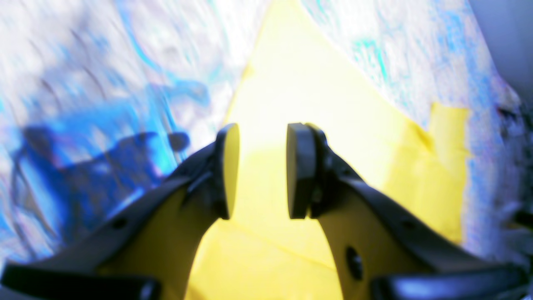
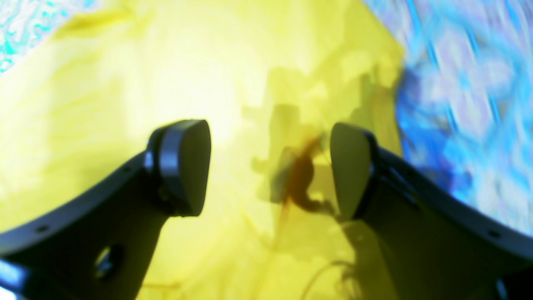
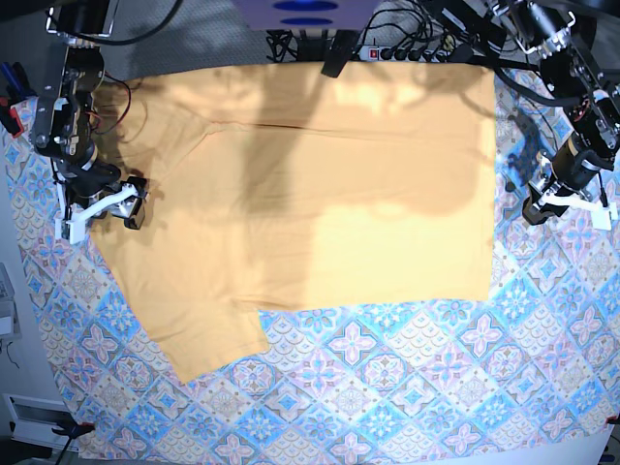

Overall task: Fold the T-shirt properly
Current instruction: 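Release the shoulder corners and move both grippers along the shirt's sides, then lower both grippers onto the shirt's side edges at mid-body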

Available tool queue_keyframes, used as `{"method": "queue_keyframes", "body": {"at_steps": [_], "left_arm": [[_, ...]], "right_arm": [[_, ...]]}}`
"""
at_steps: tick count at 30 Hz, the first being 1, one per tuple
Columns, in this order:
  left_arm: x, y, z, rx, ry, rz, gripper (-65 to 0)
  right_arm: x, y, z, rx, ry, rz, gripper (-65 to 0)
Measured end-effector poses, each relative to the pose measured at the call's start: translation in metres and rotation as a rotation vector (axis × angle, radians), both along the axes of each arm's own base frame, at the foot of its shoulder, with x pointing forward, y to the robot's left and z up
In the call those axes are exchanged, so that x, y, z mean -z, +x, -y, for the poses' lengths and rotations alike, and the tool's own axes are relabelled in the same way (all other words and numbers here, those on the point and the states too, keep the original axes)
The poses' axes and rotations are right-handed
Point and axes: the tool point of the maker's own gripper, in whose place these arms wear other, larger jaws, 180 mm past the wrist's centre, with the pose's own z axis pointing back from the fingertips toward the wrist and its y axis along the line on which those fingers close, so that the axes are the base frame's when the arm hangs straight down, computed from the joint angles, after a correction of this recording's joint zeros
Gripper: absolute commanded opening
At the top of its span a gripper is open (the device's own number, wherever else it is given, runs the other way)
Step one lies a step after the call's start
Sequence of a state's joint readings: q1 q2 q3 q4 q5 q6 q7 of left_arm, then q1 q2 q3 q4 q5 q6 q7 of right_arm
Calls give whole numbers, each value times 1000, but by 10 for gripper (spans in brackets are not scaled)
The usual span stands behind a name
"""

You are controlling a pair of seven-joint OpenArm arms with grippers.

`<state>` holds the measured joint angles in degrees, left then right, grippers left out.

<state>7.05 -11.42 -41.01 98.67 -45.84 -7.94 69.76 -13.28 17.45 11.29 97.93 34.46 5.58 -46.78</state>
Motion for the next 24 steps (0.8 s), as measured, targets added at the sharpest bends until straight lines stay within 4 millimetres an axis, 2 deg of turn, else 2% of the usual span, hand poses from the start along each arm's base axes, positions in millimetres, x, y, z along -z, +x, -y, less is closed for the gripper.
{"method": "queue_keyframes", "body": {"at_steps": [4,9,14,24], "left_arm": [[-11,24,-8,-12,58,21,-469],[16,49,0,36,25,-57,-469],[24,73,-14,5,40,-31,-469],[51,120,-5,42,98,-24,-469]], "right_arm": [[-4,13,-8,-40,-44,9,-221],[-4,20,-14,-79,-108,10,-221],[-1,19,-17,-87,-104,3,-221],[2,18,-16,-85,-105,-5,-221]]}}
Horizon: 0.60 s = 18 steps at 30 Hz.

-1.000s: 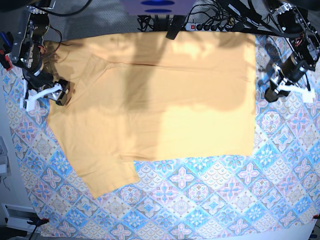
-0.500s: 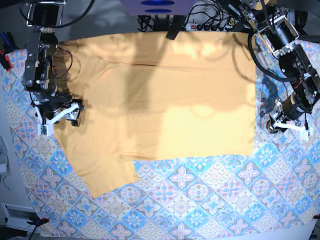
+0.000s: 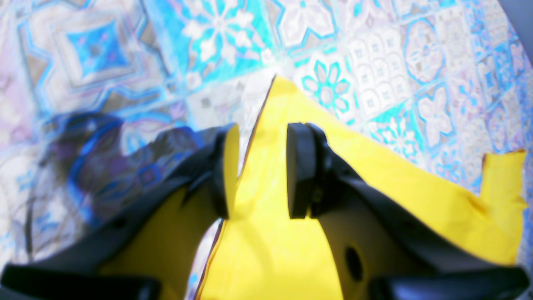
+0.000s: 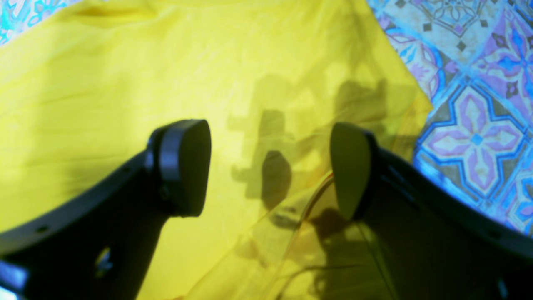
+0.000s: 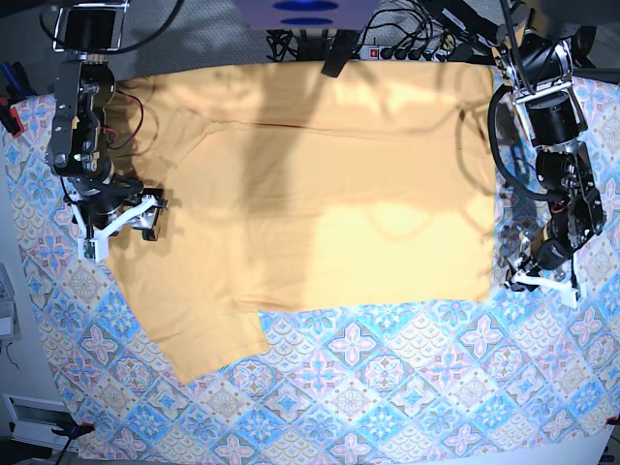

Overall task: Fold the T-shirt properly
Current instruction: 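Lower both grippers onto the shirt's side edges at mid-body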

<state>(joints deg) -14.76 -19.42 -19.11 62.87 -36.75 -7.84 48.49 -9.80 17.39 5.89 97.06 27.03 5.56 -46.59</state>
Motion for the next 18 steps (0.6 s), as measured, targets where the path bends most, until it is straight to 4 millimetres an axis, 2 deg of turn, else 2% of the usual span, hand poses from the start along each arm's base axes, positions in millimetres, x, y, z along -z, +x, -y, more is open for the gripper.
{"method": "queue_keyframes", "body": {"at_steps": [4,9,13,18], "left_arm": [[11,15,-1,10,64,-15,-469],[23,30,1,-3,64,-25,-469],[32,38,5,-7,76,-27,-469],[46,39,11,-7,99,-26,-469]], "right_arm": [[1,-1,0,-1,-1,-2,-221],[1,-3,-1,-1,1,-5,-221],[3,-6,-1,-2,0,-11,-221],[6,-7,-5,6,14,-15,-221]]}}
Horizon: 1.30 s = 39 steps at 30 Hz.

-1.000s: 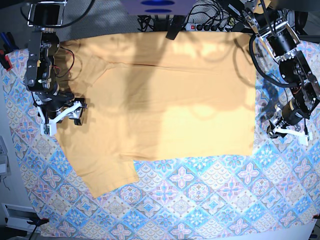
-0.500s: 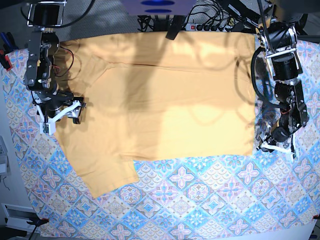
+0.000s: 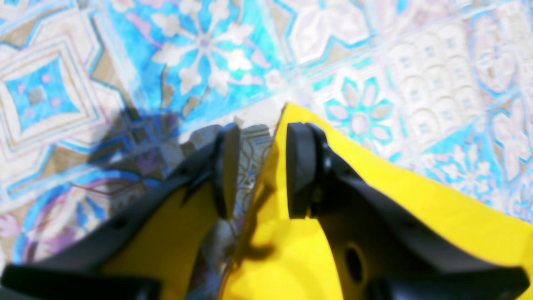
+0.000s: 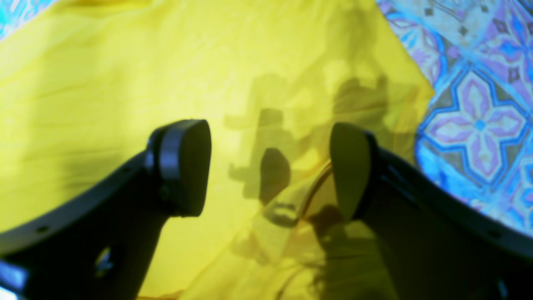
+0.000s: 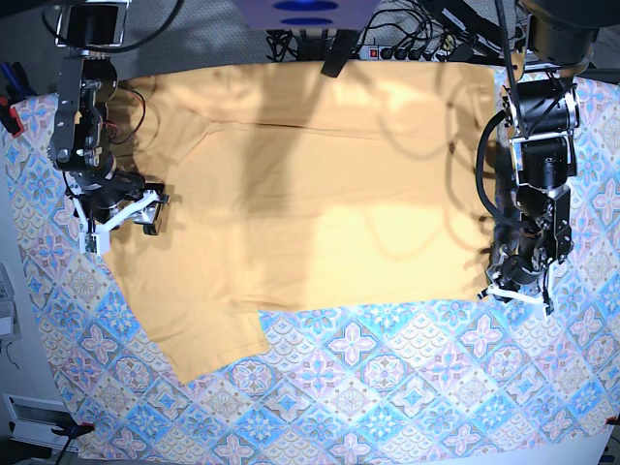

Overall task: Fold the T-shirt properly
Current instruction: 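Lower both grippers onto the shirt's side edges at mid-body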

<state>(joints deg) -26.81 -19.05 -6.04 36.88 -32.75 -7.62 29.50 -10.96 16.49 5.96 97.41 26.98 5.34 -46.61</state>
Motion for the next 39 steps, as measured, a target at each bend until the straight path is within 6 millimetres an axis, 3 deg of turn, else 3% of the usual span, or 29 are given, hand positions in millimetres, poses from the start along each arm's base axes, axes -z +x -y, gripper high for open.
{"method": "queue_keyframes", "body": {"at_steps": [3,6,23,39], "left_arm": [[13,-2,15,1,-19,1,-469],[22,-6,15,-21,-21,7,-469],[29,-16,12,-38,-20,24,-469],[26,-22,35,32,-40,-13,-478]], "right_arm": [[1,0,-6,-9,14,1,-221],[0,0,-3,-3,7,1,-221],[-4,2,-4,-6,7,12,-221],[-4,2,-4,-7,8,12,-221]]}}
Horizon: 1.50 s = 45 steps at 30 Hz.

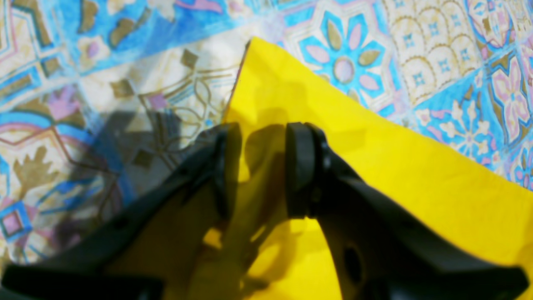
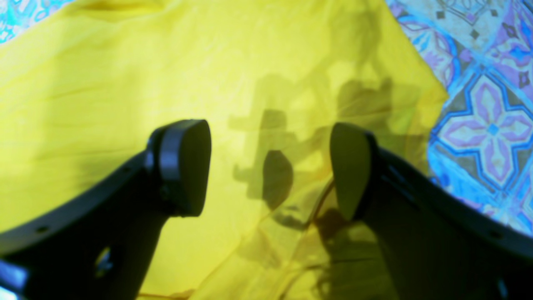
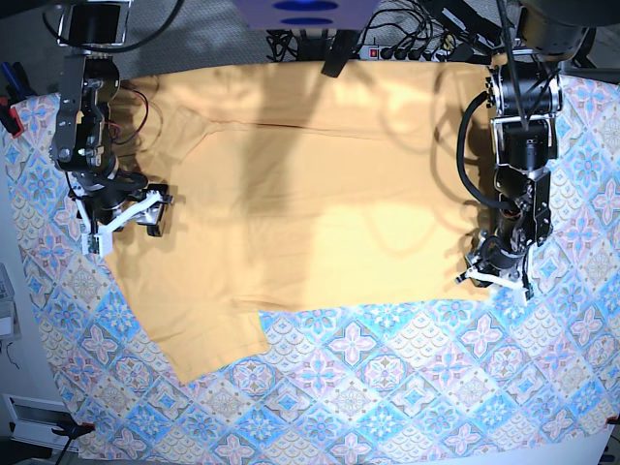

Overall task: Fold the T-shirt properly
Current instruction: 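Lower both grippers onto the shirt's side edges at mid-body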

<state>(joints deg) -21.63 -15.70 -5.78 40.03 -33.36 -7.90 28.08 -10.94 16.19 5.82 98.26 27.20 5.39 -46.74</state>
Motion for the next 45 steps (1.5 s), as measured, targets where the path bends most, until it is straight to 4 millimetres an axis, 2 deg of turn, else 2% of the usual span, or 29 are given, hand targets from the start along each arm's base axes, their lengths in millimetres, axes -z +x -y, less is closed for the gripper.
{"method": "queue_keyframes", "body": {"at_steps": [5,9,15,18,22,25,29,32,36,41,45], "left_arm": [[-3,-1,3,17,0,-2,-473],[-5,-15,3,8,-7,18,-470],[-11,-23,-31,-99,-17,38,-469],[-11,-27,-40,-109,-5,31,-469],[-13,-27,-45,-109,6,31,-469],[-14,-25,-43,-108,2,37,-462],[-12,-25,-38,-108,-6,33,-401],[-9,-23,-24,-99,-28,36,-371],[-3,-23,-18,-96,-49,32,-373],[-1,-22,-18,-110,-54,44,-374],[3,-27,-17,-111,-49,49,-380]], "right_arm": [[0,0,0,0,0,0,-221],[2,-1,-5,2,14,0,-221],[3,-1,-9,-9,14,-5,-221],[4,0,-21,-39,29,-6,-221],[4,0,-18,-28,21,-5,-221],[4,0,-17,-29,20,-6,-221],[4,0,-18,-29,22,-5,-221],[1,0,-19,-34,19,2,-221],[-7,3,-22,-42,21,27,-221],[2,-10,-21,-38,21,-10,-221],[2,-10,-20,-37,18,-6,-221]]}}
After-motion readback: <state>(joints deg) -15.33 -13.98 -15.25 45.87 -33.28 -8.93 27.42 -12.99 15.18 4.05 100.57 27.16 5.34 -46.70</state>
